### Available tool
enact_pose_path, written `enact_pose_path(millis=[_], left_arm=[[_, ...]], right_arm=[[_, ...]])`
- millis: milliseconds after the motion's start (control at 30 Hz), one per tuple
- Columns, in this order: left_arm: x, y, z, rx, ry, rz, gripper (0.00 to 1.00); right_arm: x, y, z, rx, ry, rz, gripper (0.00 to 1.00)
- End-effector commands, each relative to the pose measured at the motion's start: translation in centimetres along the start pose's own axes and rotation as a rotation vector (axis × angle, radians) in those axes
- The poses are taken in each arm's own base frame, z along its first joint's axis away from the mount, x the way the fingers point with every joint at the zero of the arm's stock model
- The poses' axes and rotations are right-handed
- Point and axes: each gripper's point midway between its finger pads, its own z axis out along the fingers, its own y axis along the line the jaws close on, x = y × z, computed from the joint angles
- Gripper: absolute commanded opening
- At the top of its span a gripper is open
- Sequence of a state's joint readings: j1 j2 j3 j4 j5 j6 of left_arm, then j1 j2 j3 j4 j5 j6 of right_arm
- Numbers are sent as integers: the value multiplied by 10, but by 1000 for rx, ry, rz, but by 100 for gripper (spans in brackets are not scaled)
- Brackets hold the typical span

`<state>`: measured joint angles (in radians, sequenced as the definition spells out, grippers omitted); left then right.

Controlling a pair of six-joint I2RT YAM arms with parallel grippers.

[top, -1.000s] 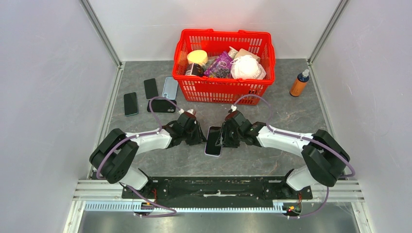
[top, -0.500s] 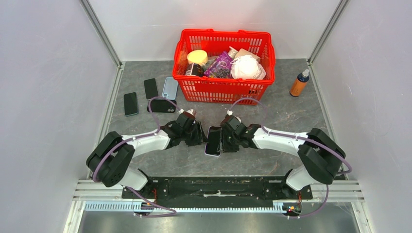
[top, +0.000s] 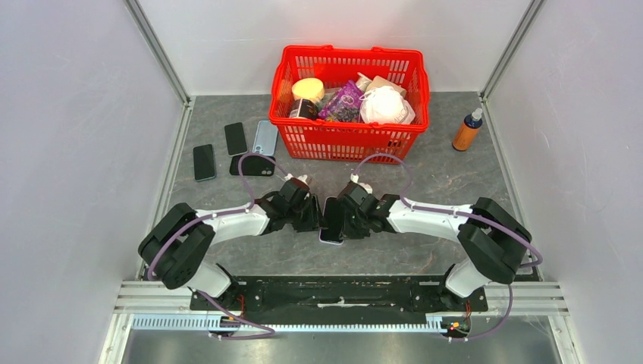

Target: Put the phone into the phone case

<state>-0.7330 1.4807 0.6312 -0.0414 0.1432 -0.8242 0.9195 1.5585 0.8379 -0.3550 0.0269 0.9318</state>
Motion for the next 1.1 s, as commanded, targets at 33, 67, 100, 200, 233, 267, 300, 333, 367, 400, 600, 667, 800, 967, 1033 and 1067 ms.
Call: enact_pose_path(millis=[33, 67, 100, 200, 233, 267, 300, 333, 367, 400, 600, 667, 800, 967, 1033, 1067], left_arm=[[6, 0, 9, -18, 19, 49, 45], [6, 1, 9, -26, 19, 51, 44], [7, 2, 10, -33, 19, 53, 44], [7, 4, 11, -44, 13, 49, 43], [6, 4, 11, -48, 9, 48, 42], [6, 6, 11, -56, 10, 48, 42], [5, 7, 11, -65, 5, 48, 42], [4, 9, 12, -78, 4, 49, 42], [3, 10, 12, -88, 1, 55, 42], [2, 11, 12, -97, -2, 59, 42], [0, 16, 15, -127, -5, 70, 42], [-1, 17, 16, -132, -3, 74, 42], [-3, 15, 16, -133, -9, 80, 42], [-7, 16, 15, -144, -16, 93, 42], [-6, 15, 16, -142, -13, 97, 42], [-6, 15, 16, -139, -13, 97, 42]], right_arm=[[4, -10, 18, 82, -17, -27, 3], [7, -11, 20, 90, -13, -30, 1], [9, -12, 22, 99, -10, -34, 0], [18, -17, 28, 134, -3, -51, 0], [23, -19, 31, 150, 2, -61, 0], [27, -22, 33, 168, 4, -68, 0], [32, -24, 36, 187, 9, -77, 0], [37, -28, 38, 208, 14, -82, 0], [42, -31, 40, 227, 18, -88, 0], [46, -35, 42, 245, 22, -91, 0], [72, -58, 51, 364, 52, -124, 0], [81, -65, 54, 394, 66, -124, 0], [101, -75, 61, 439, 94, -119, 0], [125, -87, 66, 488, 123, -98, 0], [128, -93, 65, 495, 124, -77, 0], [127, -93, 63, 491, 111, -66, 0]])
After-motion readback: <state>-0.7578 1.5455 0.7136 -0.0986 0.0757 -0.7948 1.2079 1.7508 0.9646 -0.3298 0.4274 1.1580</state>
